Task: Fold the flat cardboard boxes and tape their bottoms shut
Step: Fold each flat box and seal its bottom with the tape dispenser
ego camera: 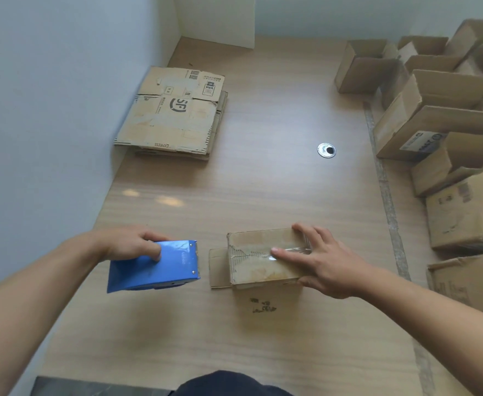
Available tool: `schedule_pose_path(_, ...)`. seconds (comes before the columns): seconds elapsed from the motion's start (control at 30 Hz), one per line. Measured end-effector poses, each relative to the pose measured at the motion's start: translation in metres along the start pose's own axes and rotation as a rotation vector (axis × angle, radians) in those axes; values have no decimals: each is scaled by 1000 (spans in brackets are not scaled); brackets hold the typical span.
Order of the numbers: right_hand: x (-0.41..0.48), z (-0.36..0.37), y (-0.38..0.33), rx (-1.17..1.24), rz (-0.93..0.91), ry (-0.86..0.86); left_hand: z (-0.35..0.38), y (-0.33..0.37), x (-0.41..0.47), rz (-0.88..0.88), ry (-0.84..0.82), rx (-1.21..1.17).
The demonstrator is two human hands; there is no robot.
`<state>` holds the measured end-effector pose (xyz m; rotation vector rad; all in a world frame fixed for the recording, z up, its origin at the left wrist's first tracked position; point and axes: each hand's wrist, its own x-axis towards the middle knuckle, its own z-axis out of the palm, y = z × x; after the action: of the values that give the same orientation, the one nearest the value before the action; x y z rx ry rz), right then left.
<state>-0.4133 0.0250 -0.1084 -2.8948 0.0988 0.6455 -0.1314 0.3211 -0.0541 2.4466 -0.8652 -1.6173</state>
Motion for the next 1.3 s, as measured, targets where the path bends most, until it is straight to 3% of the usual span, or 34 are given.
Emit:
schedule_pose_path(0.13,-1,0,-4,6,30,-49,18,13,21,24,35,34)
schedule_pose_path(0.23,0,-1,-7,180,39,-48,33,24,35,65,76,42)
schedule_pose_path(0.33,6,-1,-19,539,110,87,42,36,43,98,140,117)
schedule_pose_path(0.43,19,10,-37,751,246,305,43,45,43,93,202,223)
schedule_pose_path(0.53,29,17,-49,809,383,481,48,60,43,47,259,358)
schedule_pose_path(0.67,30,18,-53,868,442,477,79,77,49,-48,416,495)
schedule_pose_path(0.8,25,19,-46,1146,538,435,96,60,42,-120,578,385)
schedule_pose_path(0.97,21,24,-40,1279,516,404,108,19,42,-224,742,318)
schedule_pose_path(1.17,16,30,-52,1108,635,571,126,0,56,-208,726,72)
schedule_pose_path(1.3,16,32,-61,1107,612,476,120,20,52,-246,817,32)
